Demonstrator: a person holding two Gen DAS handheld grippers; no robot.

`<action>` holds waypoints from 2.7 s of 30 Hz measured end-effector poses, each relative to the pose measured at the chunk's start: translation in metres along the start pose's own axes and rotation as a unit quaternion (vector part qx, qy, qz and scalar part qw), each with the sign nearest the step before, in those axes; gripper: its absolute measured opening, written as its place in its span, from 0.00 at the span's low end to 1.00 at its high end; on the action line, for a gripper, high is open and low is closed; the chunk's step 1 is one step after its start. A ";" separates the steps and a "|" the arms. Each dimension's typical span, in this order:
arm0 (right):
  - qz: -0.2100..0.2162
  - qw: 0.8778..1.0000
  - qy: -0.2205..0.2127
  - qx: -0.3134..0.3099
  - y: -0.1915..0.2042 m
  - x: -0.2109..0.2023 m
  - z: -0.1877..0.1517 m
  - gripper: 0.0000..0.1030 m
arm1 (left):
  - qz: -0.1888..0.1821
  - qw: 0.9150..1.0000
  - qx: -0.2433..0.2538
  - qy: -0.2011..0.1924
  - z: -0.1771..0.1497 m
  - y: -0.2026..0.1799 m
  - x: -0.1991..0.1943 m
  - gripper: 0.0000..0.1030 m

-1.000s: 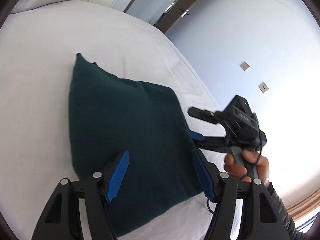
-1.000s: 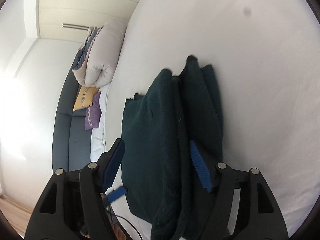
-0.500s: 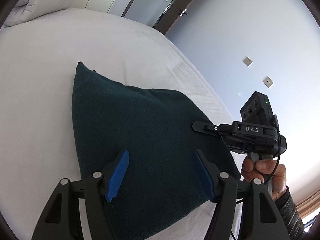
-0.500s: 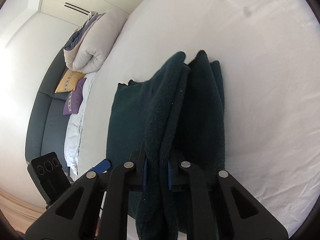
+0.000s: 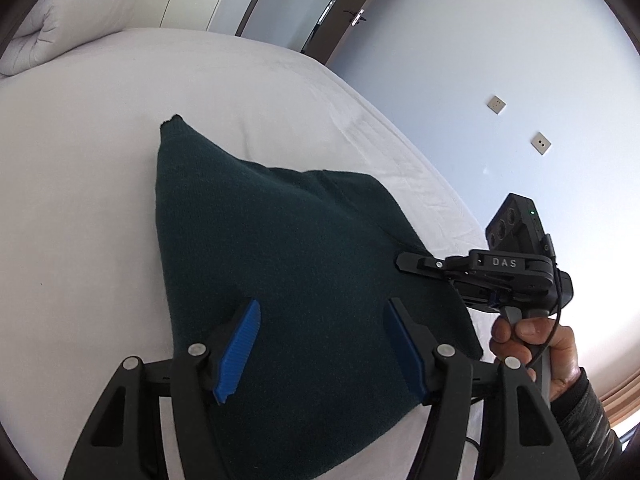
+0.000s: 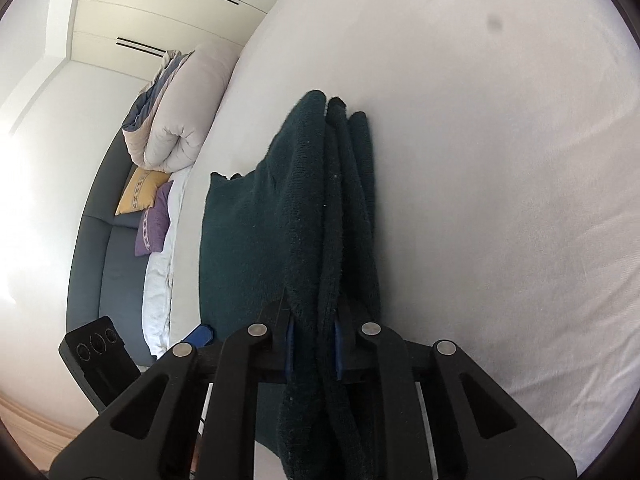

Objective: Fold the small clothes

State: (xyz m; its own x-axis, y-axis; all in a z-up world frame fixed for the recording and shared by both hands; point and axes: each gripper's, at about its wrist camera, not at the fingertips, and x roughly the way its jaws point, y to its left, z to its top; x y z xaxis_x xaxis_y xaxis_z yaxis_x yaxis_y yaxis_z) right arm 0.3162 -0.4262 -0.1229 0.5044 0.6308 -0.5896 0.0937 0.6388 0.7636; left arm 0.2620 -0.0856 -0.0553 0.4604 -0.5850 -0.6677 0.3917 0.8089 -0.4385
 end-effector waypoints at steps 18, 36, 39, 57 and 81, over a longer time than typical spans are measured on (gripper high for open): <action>-0.026 1.000 0.012 -0.002 -0.038 -0.046 -0.045 0.11 | 0.026 0.998 0.039 0.031 -0.002 -0.007 0.029 0.64; 0.037 0.999 -0.009 -0.011 0.032 -0.043 -0.013 0.16 | 0.062 0.994 0.074 0.043 -0.004 -0.019 0.038 0.66; 0.059 0.998 0.011 0.006 0.035 -0.020 0.010 0.16 | 0.062 0.994 0.076 0.043 -0.004 -0.020 0.039 0.67; 0.069 0.995 0.066 -0.005 -0.012 -0.040 -0.109 0.16 | 0.034 0.998 0.049 0.028 0.003 -0.011 0.019 0.68; -0.019 0.999 0.046 -0.010 0.013 0.015 -0.001 0.46 | -0.031 0.984 -0.147 0.092 0.029 0.089 0.059 0.59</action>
State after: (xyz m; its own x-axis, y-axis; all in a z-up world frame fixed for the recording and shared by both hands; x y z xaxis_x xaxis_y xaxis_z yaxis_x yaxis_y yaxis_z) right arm 0.3243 -0.4075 -0.1218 0.4200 0.6426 -0.6408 0.0934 0.6717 0.7349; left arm 0.3473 -0.0505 -0.1163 0.2805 -0.6355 -0.7194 0.1545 0.7696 -0.6196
